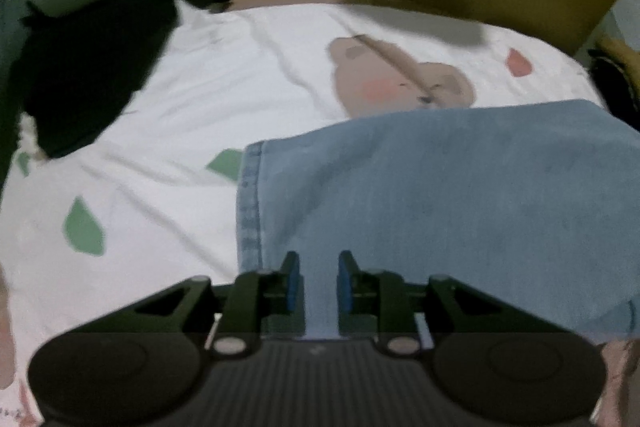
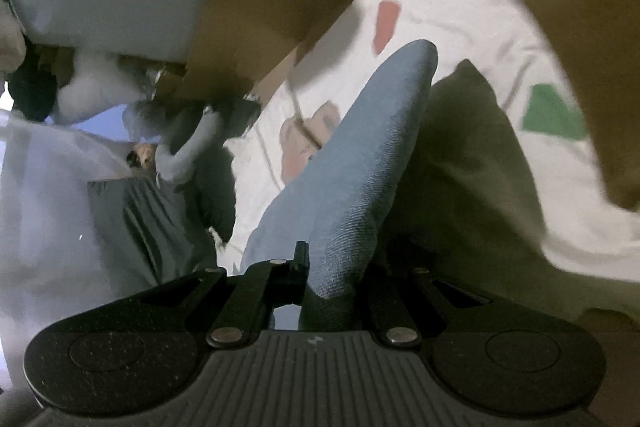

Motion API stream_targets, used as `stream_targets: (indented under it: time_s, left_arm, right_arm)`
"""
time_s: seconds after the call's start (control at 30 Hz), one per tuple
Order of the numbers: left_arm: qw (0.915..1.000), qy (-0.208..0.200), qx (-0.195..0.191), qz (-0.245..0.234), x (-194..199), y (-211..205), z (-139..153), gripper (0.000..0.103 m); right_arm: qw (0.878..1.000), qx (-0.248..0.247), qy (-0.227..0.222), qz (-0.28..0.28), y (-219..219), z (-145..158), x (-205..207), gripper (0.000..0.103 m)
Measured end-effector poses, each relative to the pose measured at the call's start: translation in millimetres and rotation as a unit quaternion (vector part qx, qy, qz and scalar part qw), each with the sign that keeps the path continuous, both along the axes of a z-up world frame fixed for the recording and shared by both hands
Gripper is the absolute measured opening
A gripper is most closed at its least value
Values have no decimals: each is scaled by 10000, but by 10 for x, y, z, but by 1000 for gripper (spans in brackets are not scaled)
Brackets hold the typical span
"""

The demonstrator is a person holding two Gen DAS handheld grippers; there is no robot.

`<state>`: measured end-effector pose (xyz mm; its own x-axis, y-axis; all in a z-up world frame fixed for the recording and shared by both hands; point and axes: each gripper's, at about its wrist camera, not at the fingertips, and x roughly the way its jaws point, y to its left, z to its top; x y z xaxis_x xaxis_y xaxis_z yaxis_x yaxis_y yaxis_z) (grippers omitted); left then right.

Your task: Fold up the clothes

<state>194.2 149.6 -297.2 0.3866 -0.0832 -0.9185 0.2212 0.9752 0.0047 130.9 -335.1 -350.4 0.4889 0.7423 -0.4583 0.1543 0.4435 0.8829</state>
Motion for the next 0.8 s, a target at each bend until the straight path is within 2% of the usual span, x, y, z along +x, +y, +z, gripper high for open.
stream_targets:
  time_s: [0.1,0.3,0.53,0.63,0.7,0.73,0.8]
  left_arm:
    - [9997,25,-165,-184,33,-182,-54,23]
    - [9965,57,-420,-718,47,-636,-171,25]
    - [9868,273,-748,-1413,-51,-1169,-288,26]
    - [9825,331,-764,-1665,-146,-1326,-323,28]
    - [9795,406,-815,-1796,-209,-1387,-356,28]
    - [9781,434,-827,-1857,-239,-1409,-373,28]
    - [9758,488,-848,-1955,-298,-1451,-408,28]
  right_arm:
    - [9997,-82,110,-212,-217,10,-133,5]
    - [9971,-113,462,-591,-523,-180,-438,5]
    - [9921,-244,1075,-593,-631,-661,-596,7]
    - [9910,-279,1192,-547,-664,-754,-650,11]
    - [9910,-437,1210,-362,-673,-769,-678,18]
    - [9905,-541,1235,-262,-672,-779,-696,25]
    - [9895,-597,1312,-90,-660,-842,-761,27]
